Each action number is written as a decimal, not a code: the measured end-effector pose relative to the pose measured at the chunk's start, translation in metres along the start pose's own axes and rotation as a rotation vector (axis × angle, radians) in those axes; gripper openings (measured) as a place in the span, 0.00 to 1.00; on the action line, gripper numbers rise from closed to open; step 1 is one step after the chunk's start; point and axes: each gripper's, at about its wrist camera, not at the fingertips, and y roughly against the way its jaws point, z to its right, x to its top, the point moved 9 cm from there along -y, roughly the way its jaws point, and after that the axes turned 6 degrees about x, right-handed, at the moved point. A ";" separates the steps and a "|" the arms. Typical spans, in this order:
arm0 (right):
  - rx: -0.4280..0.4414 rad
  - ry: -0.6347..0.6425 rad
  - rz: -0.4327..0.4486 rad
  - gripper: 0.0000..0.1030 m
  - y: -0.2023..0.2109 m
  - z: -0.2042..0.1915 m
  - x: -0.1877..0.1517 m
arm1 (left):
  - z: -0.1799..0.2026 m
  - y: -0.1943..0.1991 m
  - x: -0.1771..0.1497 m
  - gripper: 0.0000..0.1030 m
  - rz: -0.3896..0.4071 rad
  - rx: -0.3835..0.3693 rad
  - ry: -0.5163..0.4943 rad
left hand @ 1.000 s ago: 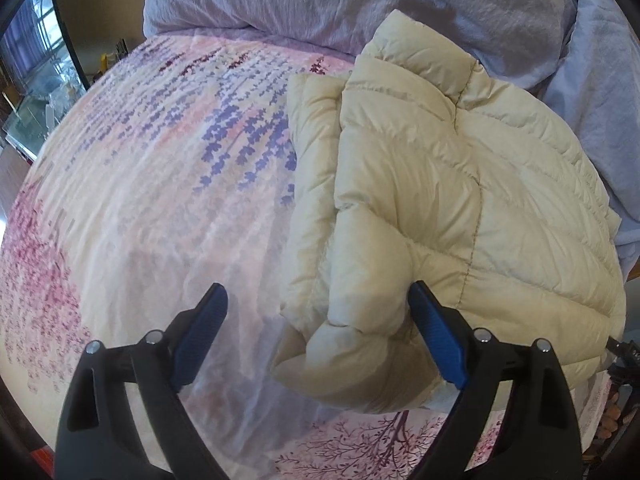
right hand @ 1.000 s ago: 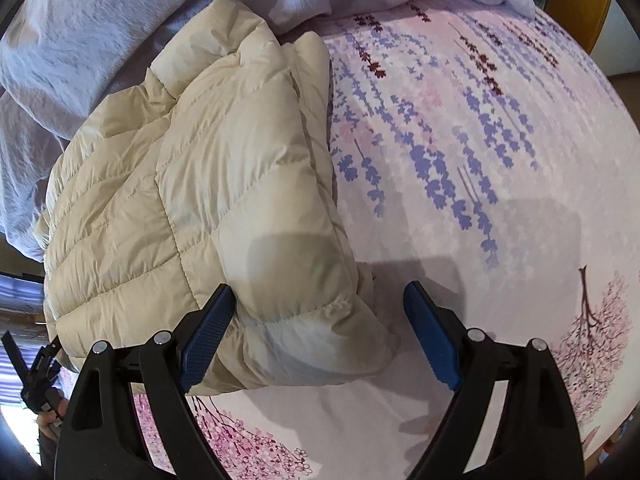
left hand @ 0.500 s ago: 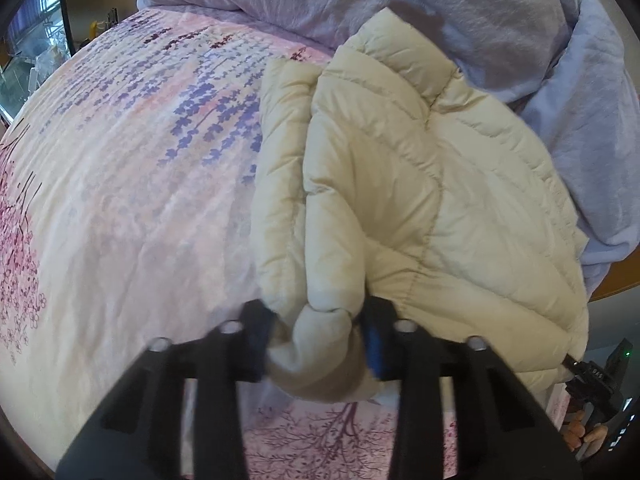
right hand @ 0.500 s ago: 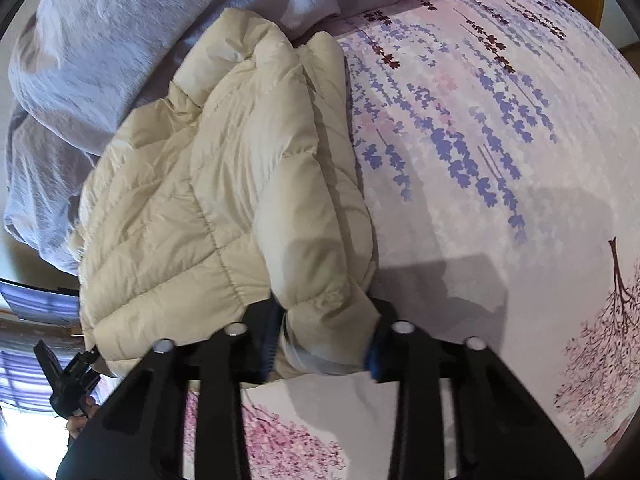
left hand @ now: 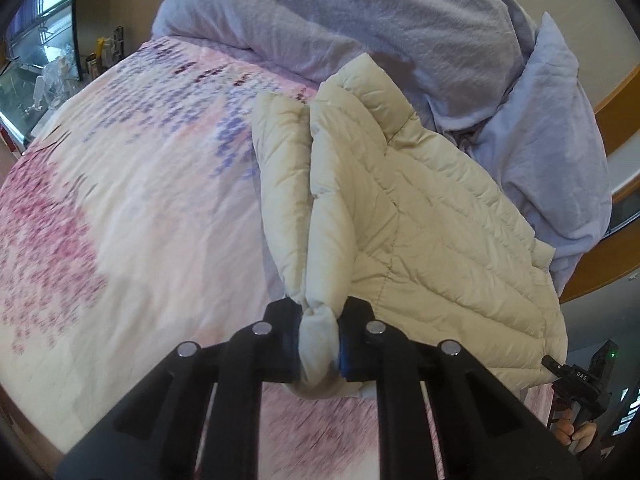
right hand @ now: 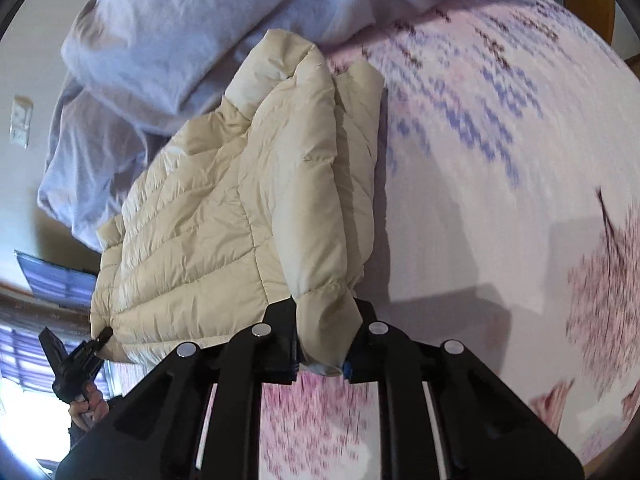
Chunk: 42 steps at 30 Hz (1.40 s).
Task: Fold large clothes
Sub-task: 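Open both grippers to release the folded jacket, then grasp the side of the jacket with the left gripper and lift it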
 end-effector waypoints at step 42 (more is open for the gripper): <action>-0.270 0.523 0.005 0.61 -0.075 -0.140 -0.033 | -0.068 0.003 -0.008 0.78 -0.065 0.198 0.028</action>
